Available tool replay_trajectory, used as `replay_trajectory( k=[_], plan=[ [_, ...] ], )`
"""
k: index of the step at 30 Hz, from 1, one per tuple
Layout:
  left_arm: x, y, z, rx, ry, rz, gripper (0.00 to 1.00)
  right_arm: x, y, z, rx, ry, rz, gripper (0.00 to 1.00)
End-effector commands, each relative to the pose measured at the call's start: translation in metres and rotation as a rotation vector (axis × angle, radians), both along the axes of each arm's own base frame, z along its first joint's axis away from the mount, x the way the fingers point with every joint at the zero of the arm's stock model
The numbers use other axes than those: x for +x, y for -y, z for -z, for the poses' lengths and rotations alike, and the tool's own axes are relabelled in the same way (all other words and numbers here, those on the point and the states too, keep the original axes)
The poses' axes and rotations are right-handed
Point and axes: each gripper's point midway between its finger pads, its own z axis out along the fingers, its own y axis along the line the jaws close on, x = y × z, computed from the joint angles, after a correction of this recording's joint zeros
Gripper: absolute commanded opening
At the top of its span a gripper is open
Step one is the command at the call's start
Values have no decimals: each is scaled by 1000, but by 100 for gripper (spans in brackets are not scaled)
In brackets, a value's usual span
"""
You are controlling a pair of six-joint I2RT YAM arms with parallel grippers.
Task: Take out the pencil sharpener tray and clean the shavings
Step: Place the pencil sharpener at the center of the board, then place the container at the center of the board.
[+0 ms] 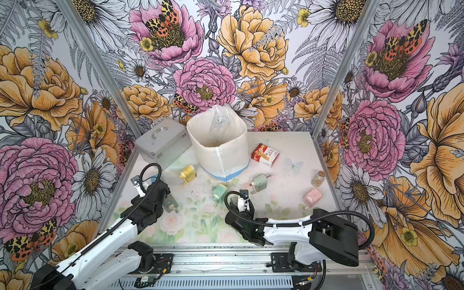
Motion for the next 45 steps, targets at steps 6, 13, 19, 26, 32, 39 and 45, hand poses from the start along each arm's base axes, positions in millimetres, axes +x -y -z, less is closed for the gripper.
replay_trajectory(
  k=[6, 13, 19, 26, 32, 39, 45],
  plan=[
    [12, -13, 6, -99, -8, -16, 99, -4, 4, 16, 24, -76, 139, 35],
    [25, -17, 6, -127, 9, -26, 99, -9, -4, 21, -8, -129, 126, 47],
    [38, -11, 10, -129, -17, -1, 99, -14, -7, 26, -7, -176, 114, 61],
    [36, -14, 12, -116, -10, -13, 99, -21, -6, 30, -18, -227, 109, 71],
    [38, -16, 9, -110, -9, -11, 99, -24, -1, 24, -10, -232, 121, 75],
    [47, -14, 12, -104, -41, -8, 99, -20, 6, 8, -22, -180, 109, 76],
    [63, -10, 20, -95, -101, -2, 99, -13, 7, -17, -66, -133, 57, 85]
  ],
)
